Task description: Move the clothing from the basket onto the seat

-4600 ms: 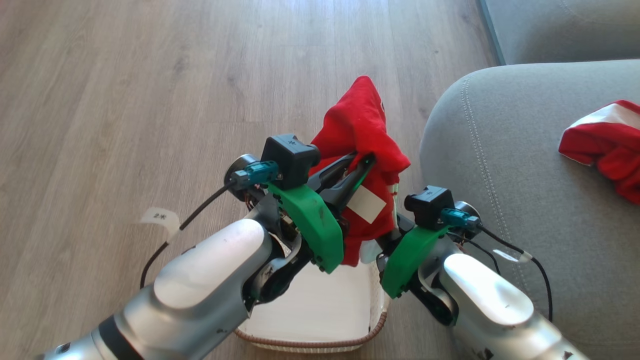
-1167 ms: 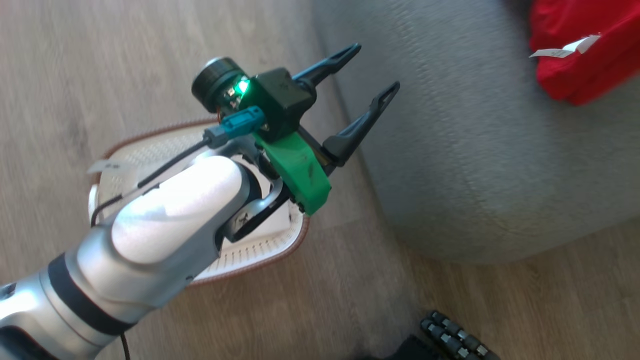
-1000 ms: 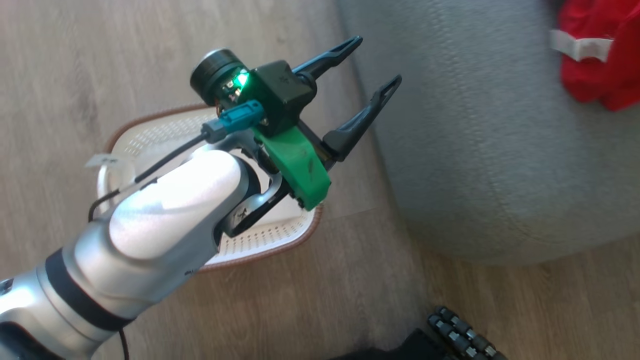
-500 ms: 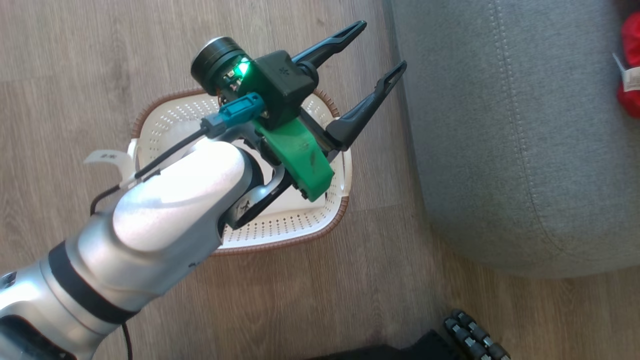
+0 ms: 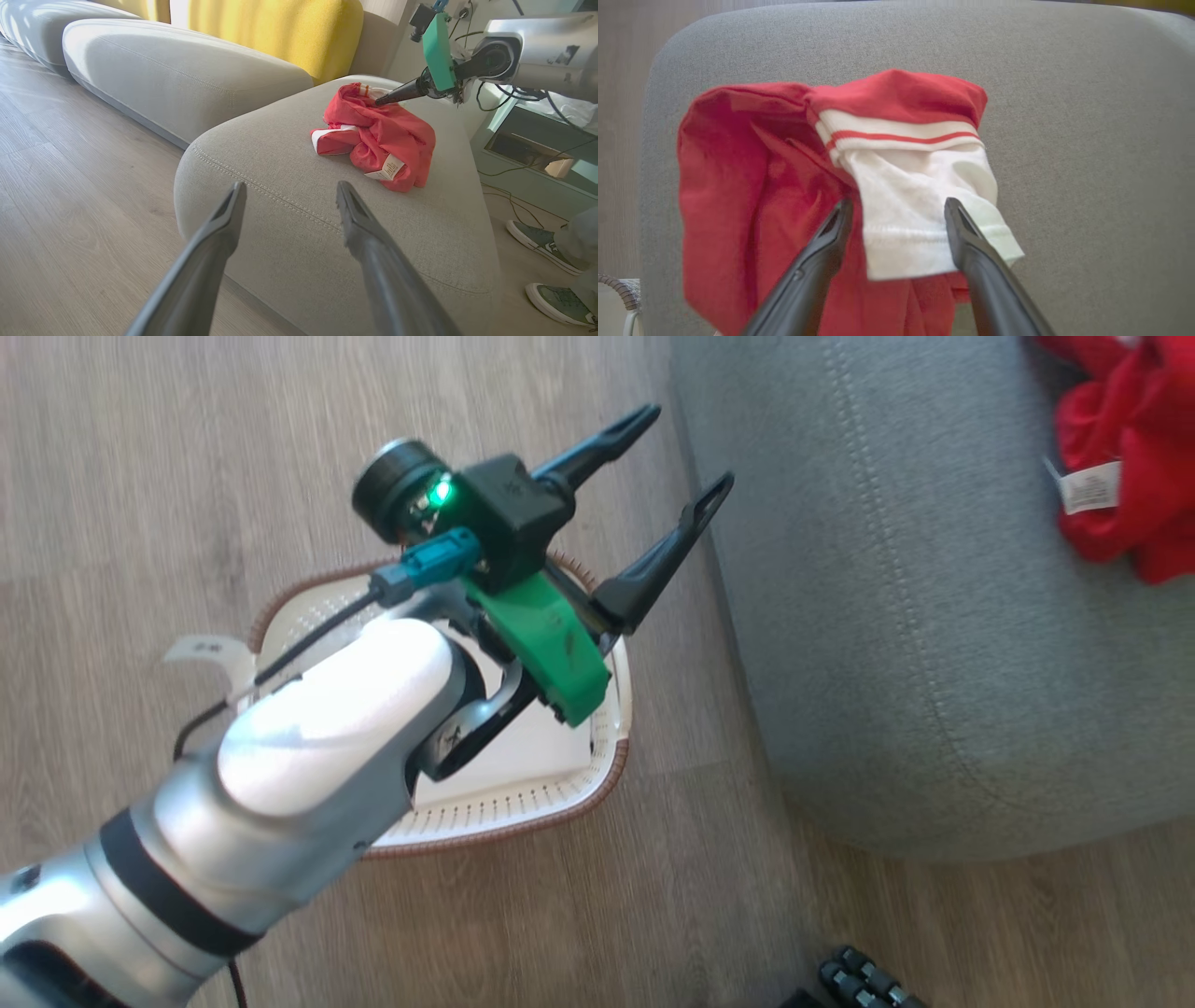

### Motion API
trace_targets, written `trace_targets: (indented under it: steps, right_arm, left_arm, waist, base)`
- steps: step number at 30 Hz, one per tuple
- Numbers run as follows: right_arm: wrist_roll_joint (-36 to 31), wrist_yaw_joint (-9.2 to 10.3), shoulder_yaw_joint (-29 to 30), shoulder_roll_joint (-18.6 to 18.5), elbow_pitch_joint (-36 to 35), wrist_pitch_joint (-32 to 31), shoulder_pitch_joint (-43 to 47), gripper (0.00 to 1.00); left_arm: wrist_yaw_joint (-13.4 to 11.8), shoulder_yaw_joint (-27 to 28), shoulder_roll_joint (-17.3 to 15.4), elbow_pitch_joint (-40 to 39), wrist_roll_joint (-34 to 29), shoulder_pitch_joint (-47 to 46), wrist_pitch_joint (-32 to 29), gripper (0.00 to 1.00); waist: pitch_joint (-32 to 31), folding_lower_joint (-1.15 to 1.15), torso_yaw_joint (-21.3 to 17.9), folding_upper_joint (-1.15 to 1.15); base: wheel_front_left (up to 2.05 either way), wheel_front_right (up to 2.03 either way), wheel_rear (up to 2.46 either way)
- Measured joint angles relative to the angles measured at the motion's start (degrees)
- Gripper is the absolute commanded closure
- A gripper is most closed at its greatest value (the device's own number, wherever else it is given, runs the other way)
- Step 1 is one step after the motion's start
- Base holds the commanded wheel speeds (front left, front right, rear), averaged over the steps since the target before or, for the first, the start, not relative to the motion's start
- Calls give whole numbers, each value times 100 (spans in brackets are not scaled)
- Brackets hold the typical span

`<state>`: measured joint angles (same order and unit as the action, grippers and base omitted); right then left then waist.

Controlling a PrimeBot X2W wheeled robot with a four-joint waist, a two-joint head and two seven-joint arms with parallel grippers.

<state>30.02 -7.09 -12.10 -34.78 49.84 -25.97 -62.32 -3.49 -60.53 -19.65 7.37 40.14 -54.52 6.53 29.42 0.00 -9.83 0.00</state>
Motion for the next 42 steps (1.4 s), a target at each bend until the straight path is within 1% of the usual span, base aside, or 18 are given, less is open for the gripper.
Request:
trace_targets:
  steps: [6,11,15,19,23,27,31,34,39,42]
  right_arm:
    - [379,0,-382,-232,-526,-279,418,0]
    - [757,0,-660,-467,-1211,-248,850,0]
    - [975,0,-698,-630,-1728,52,1114,0]
    - [1139,0,-784,-722,-2288,477,1410,0]
    - [1254,0,-799,-745,-2683,1001,1801,0]
    - [1312,0,-760,-776,-2981,1351,2190,0]
    - [1305,0,-561,-754,-3276,1626,2619,0]
    - [1113,0,-355,-650,-3449,1922,2868,0]
    - [824,1,182,-265,-3732,2360,3593,0]
    - [494,1,479,-7,-3989,2546,4157,0]
  left_arm:
    - [-11,1,-20,69,118,307,124,0]
    - [-86,20,-55,118,249,561,272,0]
    - [-212,93,-126,167,358,811,386,0]
    - [-326,230,-182,198,479,1052,498,0]
    - [-432,386,-222,198,576,1293,606,0]
    - [-552,469,-347,193,645,1568,667,0]
    - [-713,628,-494,137,756,1900,684,0]
    - [-782,797,-559,90,799,2098,725,0]
    - [-920,976,-695,2,818,2525,769,0]
    - [-1023,1151,-804,-70,820,2808,772,0]
  waist:
    - [-426,0,-116,0]
    - [-836,0,-190,0]
    - [-1168,0,-213,0]
    - [-1502,0,-180,0]
    - [-1797,0,-76,0]
    - [-2047,0,87,0]
    - [-2316,0,316,0]
    - [-2450,0,450,0]
    - [-2655,0,657,0]
    - [-2769,0,758,0]
  base:
    - [0,0,0]
    - [0,0,0]
    - [0,0,0]
    - [0,0,0]
    - [0,0,0]
    - [0,0,0]
    - [0,0,0]
    - [0,0,0]
    - [0,0,0]
    - [0,0,0]
